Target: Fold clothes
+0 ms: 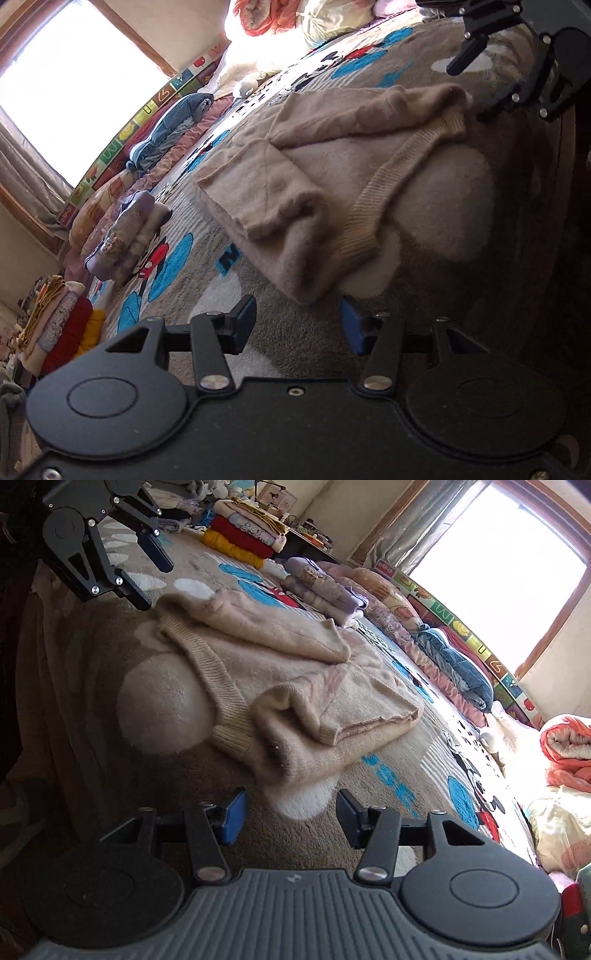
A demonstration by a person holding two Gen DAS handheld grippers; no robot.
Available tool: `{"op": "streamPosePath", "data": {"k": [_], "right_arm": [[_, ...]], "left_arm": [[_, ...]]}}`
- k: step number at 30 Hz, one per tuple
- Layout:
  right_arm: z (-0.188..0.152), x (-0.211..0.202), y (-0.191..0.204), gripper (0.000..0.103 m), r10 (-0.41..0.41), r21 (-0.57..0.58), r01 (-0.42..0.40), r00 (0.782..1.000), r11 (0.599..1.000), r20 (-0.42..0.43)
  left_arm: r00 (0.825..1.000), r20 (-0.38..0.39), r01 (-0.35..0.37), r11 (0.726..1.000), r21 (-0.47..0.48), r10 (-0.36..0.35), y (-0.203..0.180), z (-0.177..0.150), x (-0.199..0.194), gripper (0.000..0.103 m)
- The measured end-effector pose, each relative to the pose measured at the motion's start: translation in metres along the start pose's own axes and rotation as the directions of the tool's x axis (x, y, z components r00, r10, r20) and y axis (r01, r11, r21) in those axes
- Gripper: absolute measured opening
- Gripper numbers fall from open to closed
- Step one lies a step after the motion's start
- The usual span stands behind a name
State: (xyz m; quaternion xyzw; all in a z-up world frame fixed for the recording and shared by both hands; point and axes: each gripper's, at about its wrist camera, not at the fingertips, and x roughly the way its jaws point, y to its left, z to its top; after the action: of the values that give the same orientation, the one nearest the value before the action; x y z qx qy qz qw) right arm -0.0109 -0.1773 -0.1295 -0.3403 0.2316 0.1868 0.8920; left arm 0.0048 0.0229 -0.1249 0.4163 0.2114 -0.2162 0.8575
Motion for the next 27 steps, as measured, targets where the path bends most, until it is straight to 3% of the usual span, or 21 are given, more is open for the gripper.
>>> {"op": "streamPosePath", "data": {"k": [7,14,21,24,25,27], "right_arm": [[0.0,-0.001,0.007,0.052,-0.078,-0.06,0.08,0.996,0.995,0.038],[0.002,0.008,0.023,0.053,-0.137,-0.162,0.146,0.989,0.976,0.062],[0.007,0.014,0.029,0.052,-0.189,-0.212,0.208,0.976,0.955,0.106],[0.006,0.017,0.029,0.05,-0.169,-0.208,0.187,0.98,0.96,0.104],[0.007,0.02,0.028,0.039,-0.152,-0.202,0.17,0.983,0.965,0.1],[0.01,0.025,0.023,0.028,-0.111,-0.15,0.123,0.99,0.981,0.086]], "left_arm": [[0.994,0.086,-0.083,0.988,0.127,0.072,-0.012,-0.006,0.005,0.053],[0.961,0.204,-0.243,0.918,0.314,0.185,-0.035,-0.006,0.027,0.053],[0.954,0.225,-0.256,0.926,0.276,0.197,-0.023,-0.007,0.027,0.052],[0.965,0.201,-0.216,0.942,0.258,0.166,-0.024,-0.004,0.035,0.032],[0.967,0.191,-0.212,0.945,0.247,0.167,-0.024,-0.001,0.036,0.028],[0.971,0.17,-0.201,0.955,0.219,0.166,-0.022,0.005,0.037,0.023]]}}
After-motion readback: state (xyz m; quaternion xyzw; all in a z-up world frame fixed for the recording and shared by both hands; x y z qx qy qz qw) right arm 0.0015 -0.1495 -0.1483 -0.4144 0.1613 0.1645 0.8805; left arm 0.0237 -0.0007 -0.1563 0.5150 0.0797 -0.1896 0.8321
